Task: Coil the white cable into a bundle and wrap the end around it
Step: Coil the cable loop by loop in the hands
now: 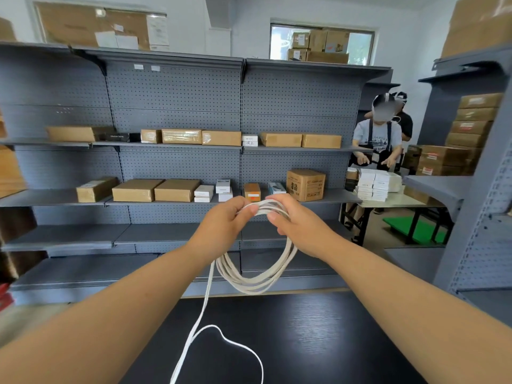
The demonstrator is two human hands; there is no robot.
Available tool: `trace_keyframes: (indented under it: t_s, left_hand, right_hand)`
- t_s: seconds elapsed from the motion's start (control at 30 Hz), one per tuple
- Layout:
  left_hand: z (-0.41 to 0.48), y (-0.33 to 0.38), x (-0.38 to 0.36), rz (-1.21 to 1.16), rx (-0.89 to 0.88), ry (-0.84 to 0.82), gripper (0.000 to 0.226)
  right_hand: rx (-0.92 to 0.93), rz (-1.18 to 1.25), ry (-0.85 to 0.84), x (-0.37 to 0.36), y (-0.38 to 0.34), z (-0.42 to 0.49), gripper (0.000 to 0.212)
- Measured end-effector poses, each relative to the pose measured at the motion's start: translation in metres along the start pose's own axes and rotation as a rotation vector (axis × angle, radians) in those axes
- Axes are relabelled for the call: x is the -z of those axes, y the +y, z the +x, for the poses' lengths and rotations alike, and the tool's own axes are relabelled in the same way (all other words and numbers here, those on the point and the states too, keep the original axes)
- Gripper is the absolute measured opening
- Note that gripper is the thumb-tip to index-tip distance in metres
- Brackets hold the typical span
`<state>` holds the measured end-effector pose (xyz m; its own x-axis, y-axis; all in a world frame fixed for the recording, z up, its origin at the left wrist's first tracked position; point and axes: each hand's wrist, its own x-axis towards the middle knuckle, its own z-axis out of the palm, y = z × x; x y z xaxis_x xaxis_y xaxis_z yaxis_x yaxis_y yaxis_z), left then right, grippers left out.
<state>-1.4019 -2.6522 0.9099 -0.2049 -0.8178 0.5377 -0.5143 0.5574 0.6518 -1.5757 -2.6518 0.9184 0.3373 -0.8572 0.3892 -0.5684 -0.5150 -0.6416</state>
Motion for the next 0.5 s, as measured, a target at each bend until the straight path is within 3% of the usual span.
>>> trace_keyframes:
  t_s: [0.23,0.5]
  left_hand:
    - [-0.001,0.000,0.002,-0.201,0.116,-0.092,0.028]
    - [-0.012,0.002,-0.007,-0.259,0.182,0.010,0.014]
  right_hand:
    - [0.089,-0.209,0.112,-0.004,-0.005,-0.001,0.022]
    - [0.063,-0.198,0.167,-0.004,-0.001,-0.003,0.022]
